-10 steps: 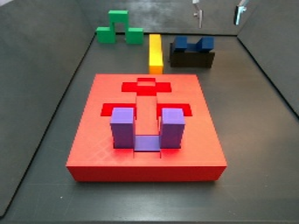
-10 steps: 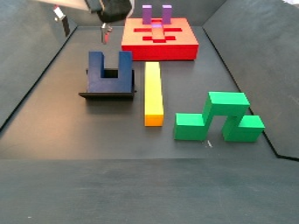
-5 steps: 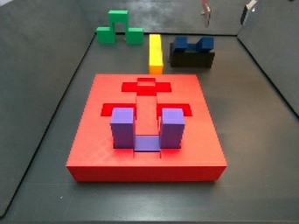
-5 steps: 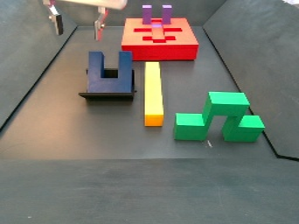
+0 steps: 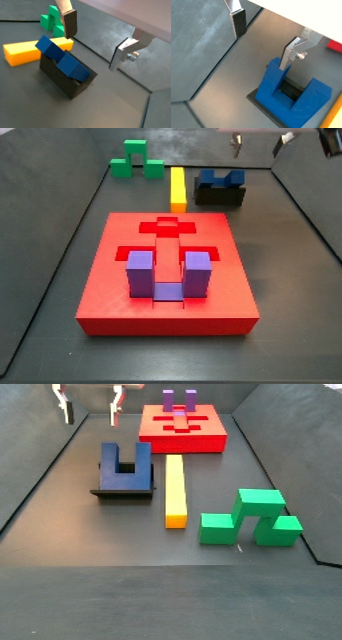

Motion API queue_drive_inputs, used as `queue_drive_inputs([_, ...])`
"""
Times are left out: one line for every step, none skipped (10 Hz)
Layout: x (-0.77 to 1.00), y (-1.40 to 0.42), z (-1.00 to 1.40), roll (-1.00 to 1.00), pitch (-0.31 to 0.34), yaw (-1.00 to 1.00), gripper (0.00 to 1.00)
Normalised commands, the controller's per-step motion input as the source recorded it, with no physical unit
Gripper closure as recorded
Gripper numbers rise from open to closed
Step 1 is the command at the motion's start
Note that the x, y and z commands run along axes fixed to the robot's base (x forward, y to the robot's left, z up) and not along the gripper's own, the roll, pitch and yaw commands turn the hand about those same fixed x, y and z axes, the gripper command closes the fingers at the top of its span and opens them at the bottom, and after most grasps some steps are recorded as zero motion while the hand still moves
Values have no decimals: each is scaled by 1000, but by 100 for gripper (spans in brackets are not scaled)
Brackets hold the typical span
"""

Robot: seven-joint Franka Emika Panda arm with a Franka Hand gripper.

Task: Pick up the blue object. Move up. Place the blue object on the fixture. Regrasp the blue object. Move to above the board. Insert the blue object.
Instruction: Regrasp the blue object.

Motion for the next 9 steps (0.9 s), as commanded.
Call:
queue_drive_inputs([117, -71, -3, 1000, 109, 360, 0])
queue_drive_inputs([100, -89, -11, 1000, 117, 360, 0])
queue_drive_inputs([49, -97, 0, 1000, 160, 357, 0])
queue_drive_inputs([14, -123, -14, 1000, 180, 351, 0])
queue_drive_inputs([0, -163, -49, 1000, 203, 349, 0])
queue_drive_inputs([0, -154, -140, 1000, 169, 346, 0])
queue_drive_inputs([74, -114, -263, 946, 131, 309, 0])
queue_drive_inputs([91, -120, -394, 803, 134, 291, 0])
queue_drive_inputs([206, -71, -543, 583, 214, 260, 0])
